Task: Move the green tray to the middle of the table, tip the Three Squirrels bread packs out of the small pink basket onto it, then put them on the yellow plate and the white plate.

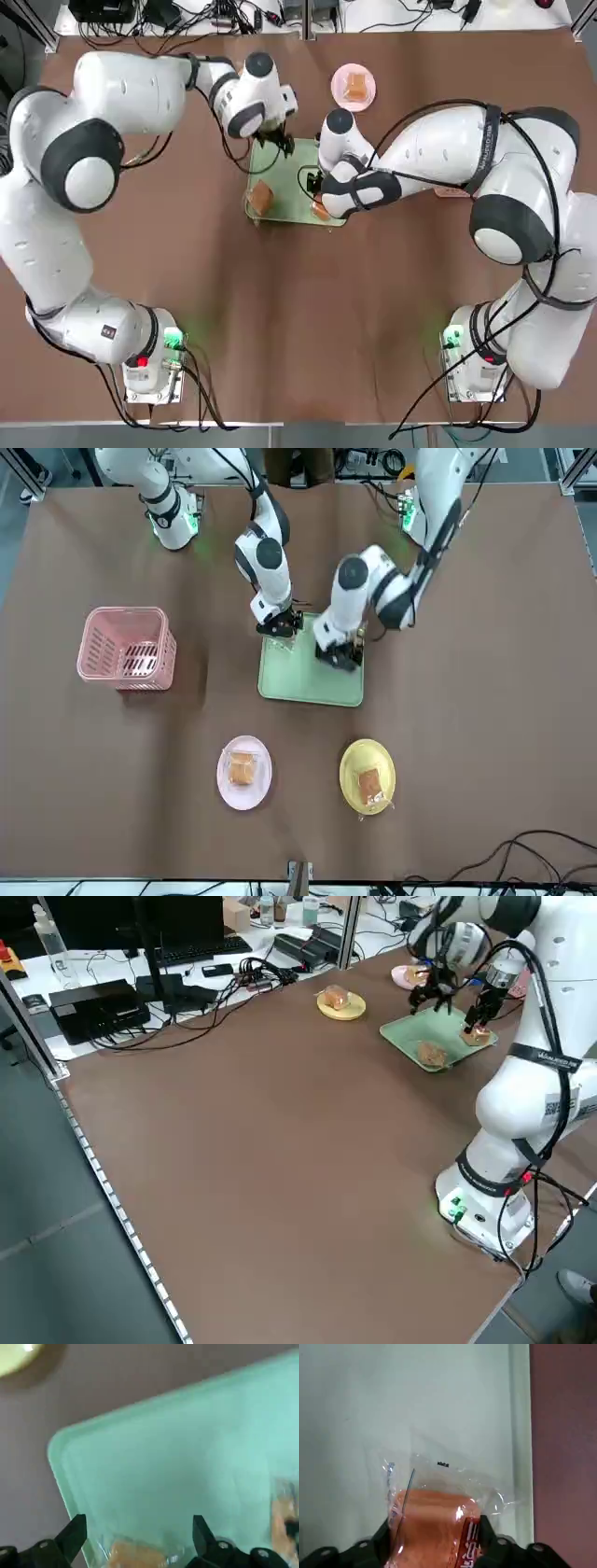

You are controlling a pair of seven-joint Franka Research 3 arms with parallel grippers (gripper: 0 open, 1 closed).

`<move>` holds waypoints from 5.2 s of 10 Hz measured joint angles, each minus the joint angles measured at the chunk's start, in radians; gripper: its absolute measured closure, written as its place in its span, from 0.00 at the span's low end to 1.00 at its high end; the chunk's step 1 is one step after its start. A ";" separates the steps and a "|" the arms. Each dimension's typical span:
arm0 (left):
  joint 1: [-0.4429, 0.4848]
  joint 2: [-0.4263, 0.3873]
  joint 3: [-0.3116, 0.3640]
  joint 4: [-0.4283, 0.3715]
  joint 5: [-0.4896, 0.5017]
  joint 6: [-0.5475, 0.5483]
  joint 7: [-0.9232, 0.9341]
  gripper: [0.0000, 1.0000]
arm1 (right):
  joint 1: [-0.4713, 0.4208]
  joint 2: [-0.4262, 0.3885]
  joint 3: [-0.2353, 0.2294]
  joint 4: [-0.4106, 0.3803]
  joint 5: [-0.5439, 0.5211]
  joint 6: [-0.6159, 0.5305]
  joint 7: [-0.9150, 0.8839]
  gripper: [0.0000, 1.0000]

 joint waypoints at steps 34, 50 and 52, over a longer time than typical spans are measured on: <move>0.215 0.184 0.067 0.488 0.063 -0.209 0.028 0.56 | -0.495 0.422 -0.028 0.858 -0.016 -0.180 -0.871 0.66; -0.047 0.496 0.366 0.774 0.064 0.044 -0.183 0.45 | -0.488 0.404 -0.021 0.825 -0.016 -0.230 -0.874 0.01; -0.046 0.499 0.366 0.774 0.064 0.044 -0.183 0.26 | -0.483 0.388 -0.020 0.825 -0.016 -0.290 -0.873 0.01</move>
